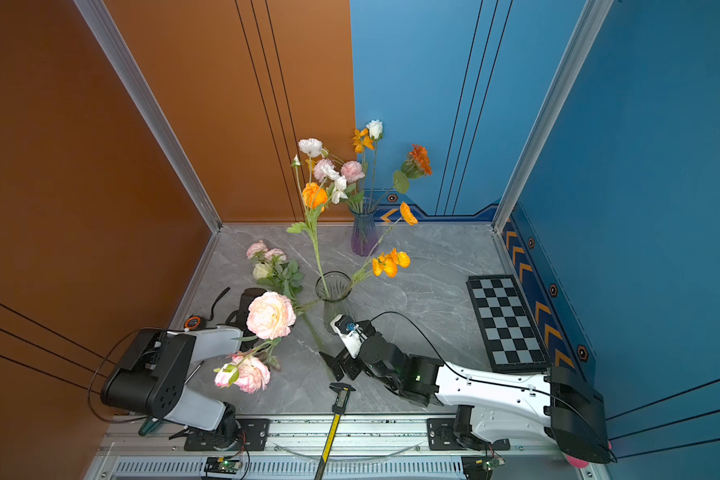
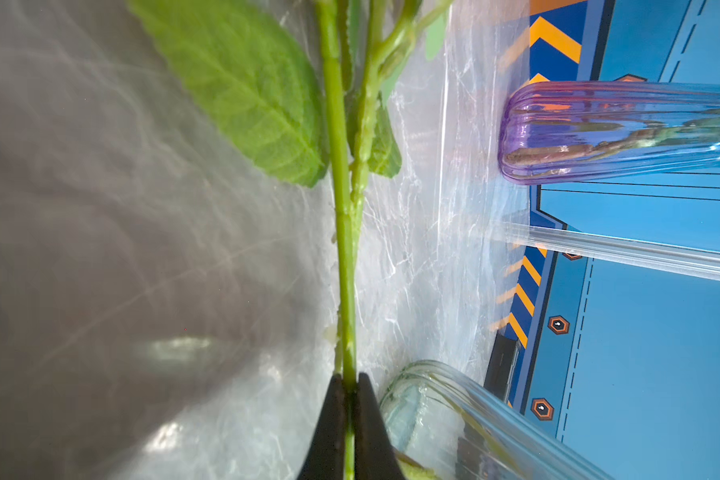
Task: Arrange the flowers into the vase
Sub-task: 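Lift the cream rose high off the table with the left gripper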
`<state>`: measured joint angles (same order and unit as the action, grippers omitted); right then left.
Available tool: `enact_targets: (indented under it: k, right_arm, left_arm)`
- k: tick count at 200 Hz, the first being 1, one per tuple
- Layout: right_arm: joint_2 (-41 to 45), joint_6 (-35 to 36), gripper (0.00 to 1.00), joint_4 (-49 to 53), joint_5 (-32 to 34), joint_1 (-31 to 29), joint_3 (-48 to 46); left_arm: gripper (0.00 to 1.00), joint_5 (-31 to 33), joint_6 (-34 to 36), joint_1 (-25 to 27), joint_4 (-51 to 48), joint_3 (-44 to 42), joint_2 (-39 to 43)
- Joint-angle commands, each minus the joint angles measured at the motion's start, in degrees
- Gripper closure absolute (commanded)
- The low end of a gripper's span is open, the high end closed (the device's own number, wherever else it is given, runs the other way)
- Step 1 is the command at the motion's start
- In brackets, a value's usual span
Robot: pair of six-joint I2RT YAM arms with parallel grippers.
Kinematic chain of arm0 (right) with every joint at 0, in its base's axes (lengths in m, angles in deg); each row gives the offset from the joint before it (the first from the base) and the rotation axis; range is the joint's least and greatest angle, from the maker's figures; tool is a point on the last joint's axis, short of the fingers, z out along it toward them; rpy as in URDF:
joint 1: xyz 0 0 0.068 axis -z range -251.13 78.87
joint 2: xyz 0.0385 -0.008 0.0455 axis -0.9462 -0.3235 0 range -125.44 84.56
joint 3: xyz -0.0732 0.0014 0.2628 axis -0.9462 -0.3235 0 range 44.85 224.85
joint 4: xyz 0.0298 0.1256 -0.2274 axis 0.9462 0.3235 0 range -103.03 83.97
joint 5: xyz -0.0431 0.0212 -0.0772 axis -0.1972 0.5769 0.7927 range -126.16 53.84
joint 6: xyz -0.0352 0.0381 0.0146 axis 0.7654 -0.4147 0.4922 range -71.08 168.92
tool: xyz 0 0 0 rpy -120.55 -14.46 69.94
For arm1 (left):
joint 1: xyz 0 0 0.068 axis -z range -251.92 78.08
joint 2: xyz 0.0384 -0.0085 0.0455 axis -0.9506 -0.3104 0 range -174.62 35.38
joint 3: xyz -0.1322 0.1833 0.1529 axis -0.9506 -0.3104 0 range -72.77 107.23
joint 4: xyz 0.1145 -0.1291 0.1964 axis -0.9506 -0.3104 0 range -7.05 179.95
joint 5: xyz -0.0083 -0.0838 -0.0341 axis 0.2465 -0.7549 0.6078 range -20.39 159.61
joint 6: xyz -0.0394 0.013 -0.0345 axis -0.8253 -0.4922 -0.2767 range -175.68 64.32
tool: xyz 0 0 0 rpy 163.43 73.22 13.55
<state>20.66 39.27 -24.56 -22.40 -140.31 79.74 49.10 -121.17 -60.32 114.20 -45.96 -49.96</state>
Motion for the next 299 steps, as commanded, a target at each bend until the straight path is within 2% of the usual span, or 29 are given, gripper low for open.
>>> enact_targets:
  k: [1,21,39,51,70,81,121,152,185,207,240,264,299]
  right_arm:
    - [0.2,1.3,0.0,0.9,0.0,0.4,1.6]
    - [0.6,1.5,0.0,1.4,-0.1,0.4,1.8]
    - [1.2,1.5,0.0,1.6,0.4,0.4,1.5]
    - [1.6,1.6,0.0,1.3,0.6,0.4,1.3]
    - [1.5,2.3,0.0,0.7,0.6,0.5,1.3]
    - [1.0,2.6,0.0,0.3,0.5,0.6,1.5]
    - [-2.9,2.3,0.0,-2.7,-0.9,0.6,2.4]
    - [-8.1,0.9,0.03,-4.5,-3.8,0.5,4.5]
    - [-11.6,0.4,0.03,-7.2,-6.1,-0.1,6.2]
    - [-11.5,1.6,0.04,-6.2,-6.0,-0.6,7.2]
    - [-7.9,2.8,0.03,-5.3,-3.2,-0.8,5.3]
    - [-4.1,3.7,0.02,-1.9,-0.9,-0.7,4.4]
    - [2.4,4.2,0.0,1.3,2.8,0.0,2.1]
  left_arm:
    - [1.0,-0.6,0.4,-0.8,0.3,-1.0,2.5]
    - [1.0,-1.5,0.3,-1.5,-0.6,-1.1,4.9]
    - [1.0,-2.0,2.0,-2.7,-5.3,0.7,9.5]
    - [1.0,-1.2,6.7,-3.1,-13.5,4.3,13.5]
    - [1.0,3.3,18.5,-3.1,-31.3,13.1,18.7]
    - [1.0,5.2,21.7,-3.9,-37.6,15.7,21.0]
    - [1.0,-2.6,23.8,-8.8,-39.7,14.6,24.7]
    - [1.0,-2.8,24.0,-9.3,-41.9,12.1,29.0]
    - [1.0,-2.7,25.8,-10.3,-44.3,13.8,32.1]
    - [1.0,-3.0,27.5,-10.7,-44.3,15.3,33.4]
    - [1.0,1.8,31.9,-10.6,-40.7,18.4,37.2]
    - [1.0,5.0,33.2,-10.3,-25.6,18.4,40.6]
    - [1.0,15.3,32.4,-9.2,-3.6,17.1,41.3]
